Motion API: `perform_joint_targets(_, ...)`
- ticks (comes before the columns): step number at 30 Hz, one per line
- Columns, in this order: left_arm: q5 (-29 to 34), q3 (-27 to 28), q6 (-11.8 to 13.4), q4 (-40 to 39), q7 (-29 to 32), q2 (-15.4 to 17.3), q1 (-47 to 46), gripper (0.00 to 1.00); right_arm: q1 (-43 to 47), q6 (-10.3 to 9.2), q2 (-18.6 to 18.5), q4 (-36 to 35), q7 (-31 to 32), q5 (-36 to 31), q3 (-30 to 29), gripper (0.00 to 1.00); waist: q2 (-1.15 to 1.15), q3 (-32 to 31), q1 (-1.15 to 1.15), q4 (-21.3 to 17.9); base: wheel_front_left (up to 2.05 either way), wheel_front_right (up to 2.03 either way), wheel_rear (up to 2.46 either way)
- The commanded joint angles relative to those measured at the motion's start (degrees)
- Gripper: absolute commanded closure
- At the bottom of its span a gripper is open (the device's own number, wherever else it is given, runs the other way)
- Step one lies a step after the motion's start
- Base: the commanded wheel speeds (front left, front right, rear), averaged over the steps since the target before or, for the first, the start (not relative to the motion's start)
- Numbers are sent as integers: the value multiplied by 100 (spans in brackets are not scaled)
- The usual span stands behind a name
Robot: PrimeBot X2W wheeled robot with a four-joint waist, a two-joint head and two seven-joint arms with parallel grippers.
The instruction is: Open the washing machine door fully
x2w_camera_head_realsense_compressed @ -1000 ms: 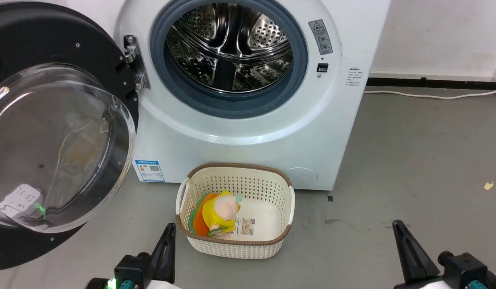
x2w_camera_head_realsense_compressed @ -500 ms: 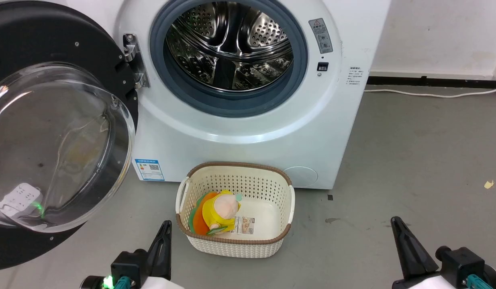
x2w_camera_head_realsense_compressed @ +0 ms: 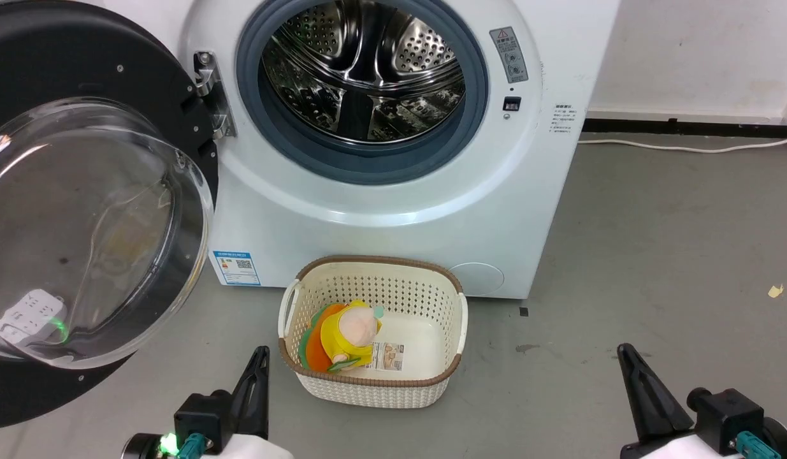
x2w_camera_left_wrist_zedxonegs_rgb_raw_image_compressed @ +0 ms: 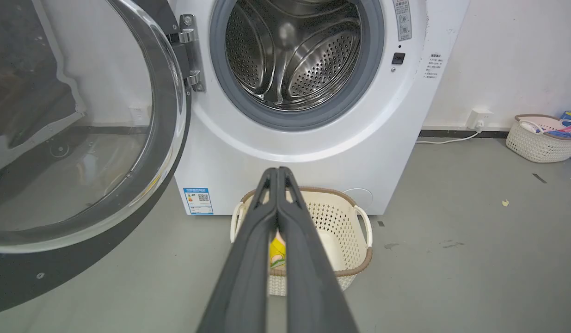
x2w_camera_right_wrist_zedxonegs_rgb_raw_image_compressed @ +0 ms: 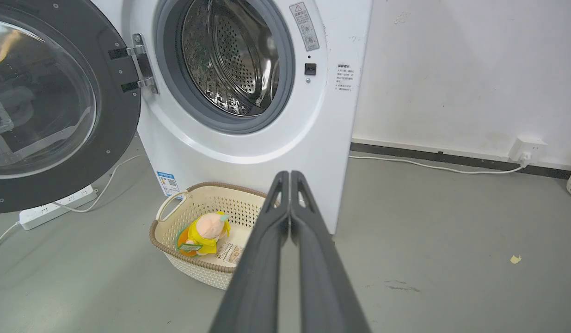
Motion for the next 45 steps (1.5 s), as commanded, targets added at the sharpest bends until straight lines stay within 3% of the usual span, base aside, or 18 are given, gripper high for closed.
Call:
perform_joint_targets(1, 62, 36, 19, -53, 39, -1, -70, 100, -105, 2, 13, -43, 38, -48, 15, 100, 0, 3, 0, -1, 0, 0, 0)
perform_joint_targets(45, 360, 326, 40, -476, 648, -8, -169, 100, -327, 4, 26, -242, 649, -258, 88, 100, 0, 97, 0, -19, 0, 0, 0)
